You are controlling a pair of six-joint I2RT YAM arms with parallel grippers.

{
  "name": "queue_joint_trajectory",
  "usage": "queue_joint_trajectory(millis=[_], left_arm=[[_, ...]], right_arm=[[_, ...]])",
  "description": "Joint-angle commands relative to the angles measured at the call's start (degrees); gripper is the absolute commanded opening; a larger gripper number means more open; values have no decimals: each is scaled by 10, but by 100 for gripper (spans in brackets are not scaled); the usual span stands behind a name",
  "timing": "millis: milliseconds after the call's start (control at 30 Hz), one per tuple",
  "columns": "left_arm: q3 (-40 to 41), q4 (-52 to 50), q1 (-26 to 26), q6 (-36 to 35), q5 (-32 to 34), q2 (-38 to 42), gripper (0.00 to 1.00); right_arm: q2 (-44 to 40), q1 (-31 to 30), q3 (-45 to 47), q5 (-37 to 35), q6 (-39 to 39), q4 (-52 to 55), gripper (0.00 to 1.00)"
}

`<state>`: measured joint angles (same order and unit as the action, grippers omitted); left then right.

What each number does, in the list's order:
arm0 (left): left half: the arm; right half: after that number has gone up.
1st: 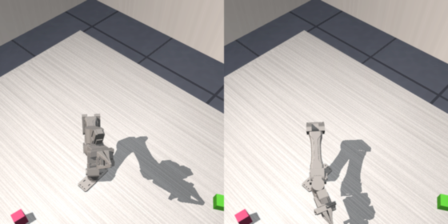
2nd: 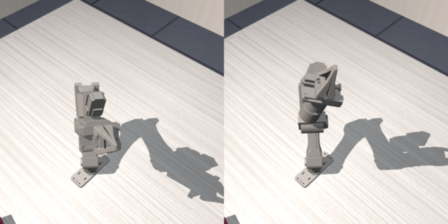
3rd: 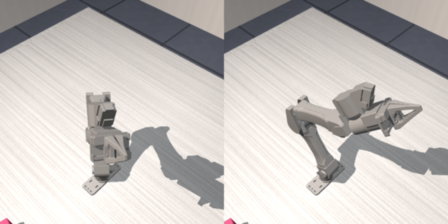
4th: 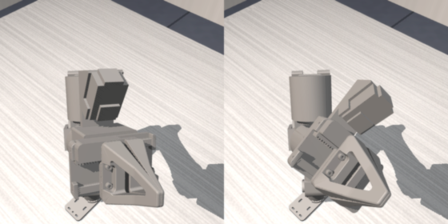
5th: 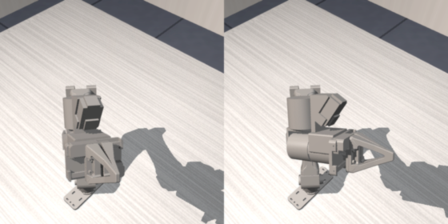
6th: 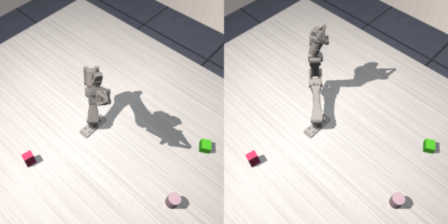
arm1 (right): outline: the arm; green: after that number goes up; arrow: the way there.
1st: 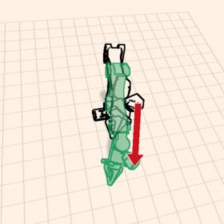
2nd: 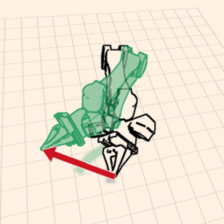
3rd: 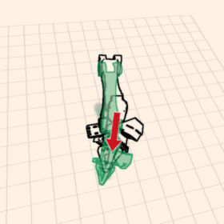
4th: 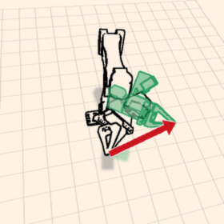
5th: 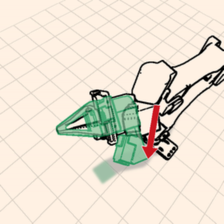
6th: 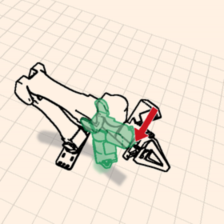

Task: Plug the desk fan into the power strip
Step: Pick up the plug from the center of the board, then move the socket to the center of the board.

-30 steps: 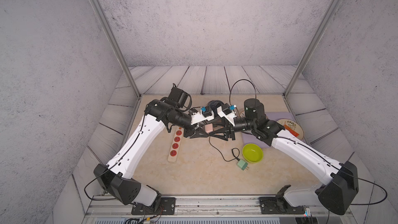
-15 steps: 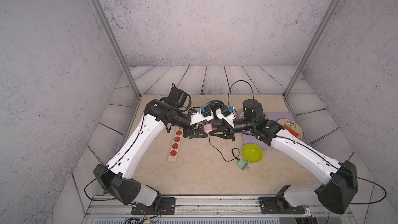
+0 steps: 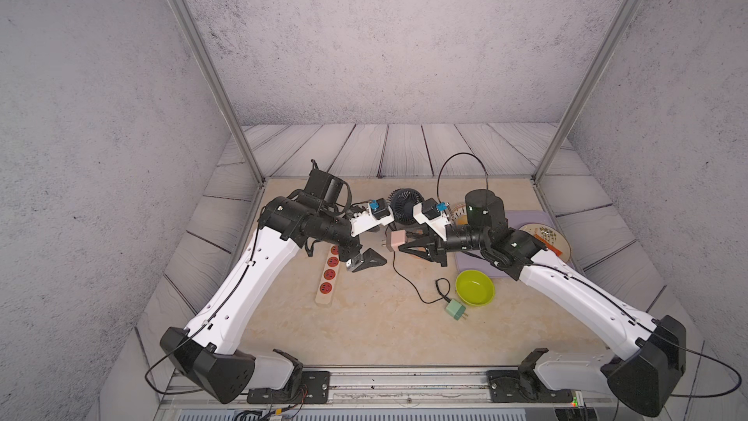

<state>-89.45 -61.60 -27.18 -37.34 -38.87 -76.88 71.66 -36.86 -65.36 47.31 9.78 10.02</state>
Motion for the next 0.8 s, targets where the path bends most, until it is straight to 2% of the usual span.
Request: queue_joint_trajectory(millis=[0,100,267,400,467,767], left_arm=[[43,45,39,79,83,22,99],[107,122,90,170,129,46,100],[177,221,130,303,219,55,100],[193,244,145,348,275,18,100],[187,239,149,360,282,-13,100],[183,240,151,359,316,-147,99]], right_arm=[[-45,13,33,-57,13,8,0],[-76,20,61,-89,14,12,0],[-105,20,80,-114,1,30,0],[-112,21,83,-103,-10,51,0],[-115,21,85,-102,-10,62,0],[-159,21,115,-117,-31,68,0]])
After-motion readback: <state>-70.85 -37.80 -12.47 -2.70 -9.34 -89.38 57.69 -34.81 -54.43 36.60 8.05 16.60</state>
